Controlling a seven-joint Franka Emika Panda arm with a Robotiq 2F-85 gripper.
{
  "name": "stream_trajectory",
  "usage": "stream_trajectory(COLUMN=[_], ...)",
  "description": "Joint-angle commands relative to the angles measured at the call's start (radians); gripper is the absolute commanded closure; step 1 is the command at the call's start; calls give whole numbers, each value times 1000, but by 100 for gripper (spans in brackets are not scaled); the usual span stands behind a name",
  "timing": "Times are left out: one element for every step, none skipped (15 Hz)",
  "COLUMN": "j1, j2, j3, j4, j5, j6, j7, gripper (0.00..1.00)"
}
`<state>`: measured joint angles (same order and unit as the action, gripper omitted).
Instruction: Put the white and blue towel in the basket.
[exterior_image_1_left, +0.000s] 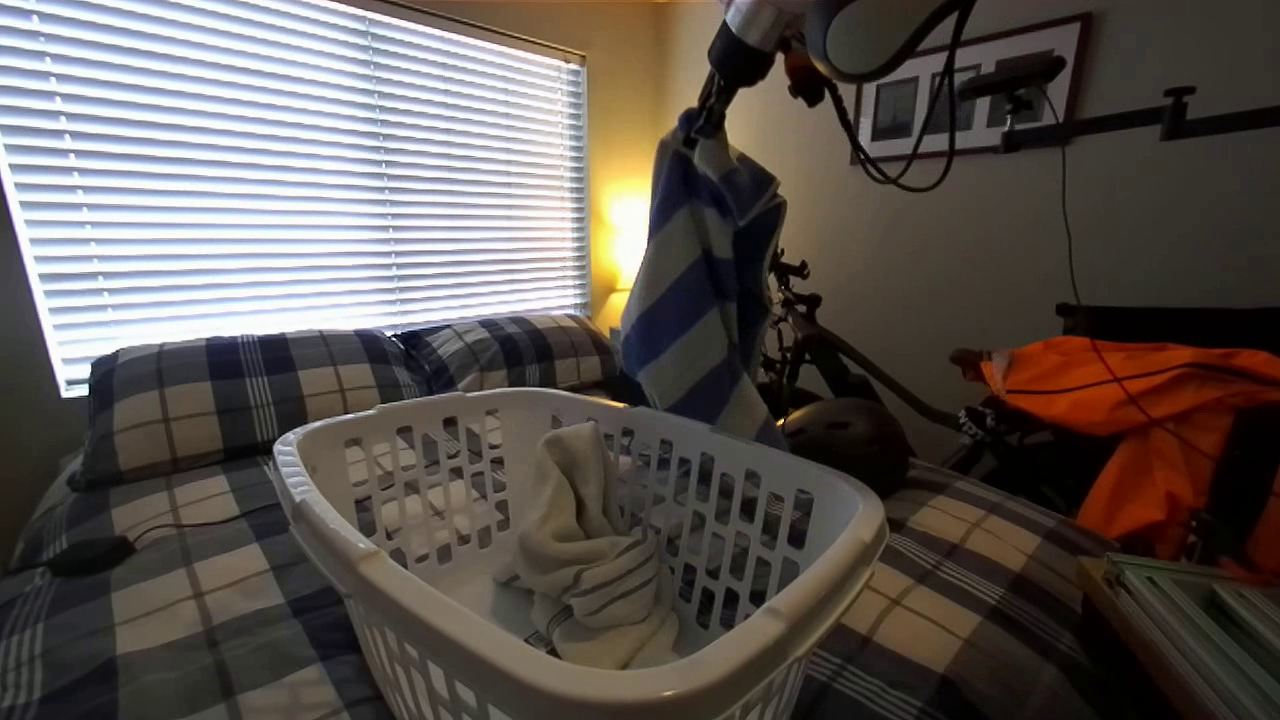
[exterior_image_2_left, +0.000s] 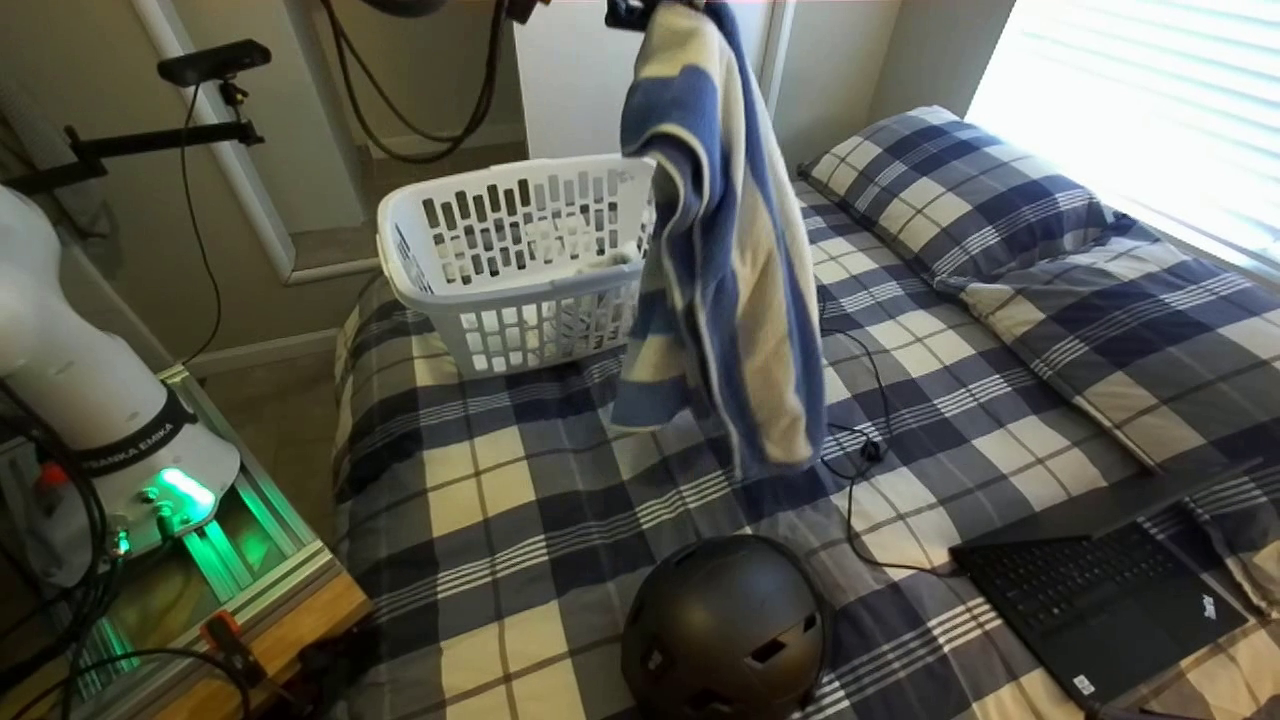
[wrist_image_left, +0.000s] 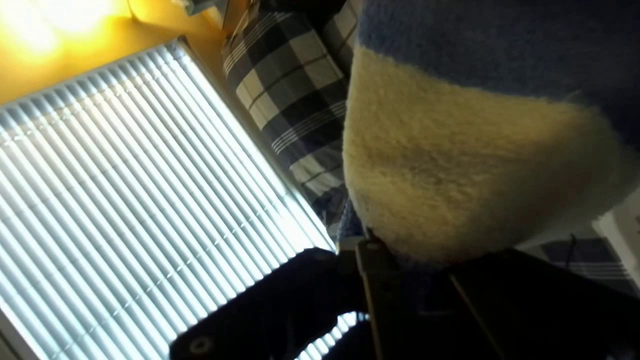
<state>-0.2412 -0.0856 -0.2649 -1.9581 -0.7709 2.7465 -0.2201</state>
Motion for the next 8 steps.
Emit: stream_trajectory(j1=[16, 27, 35, 43, 51, 60, 69, 77], j2=[39, 42, 38, 37, 33, 24, 16, 11], j3=[34, 40, 55, 65, 79, 91, 102, 112], j4=[135, 154, 166, 176, 181, 180, 174, 168], j5=[-1, -14, -25, -31, -43, -49, -48, -45], j6=[92, 118, 140, 169, 196, 223, 258, 293], j7=[8, 21, 25, 27, 32, 34, 36, 31], gripper=[97, 97, 97, 97, 97, 97, 97, 97])
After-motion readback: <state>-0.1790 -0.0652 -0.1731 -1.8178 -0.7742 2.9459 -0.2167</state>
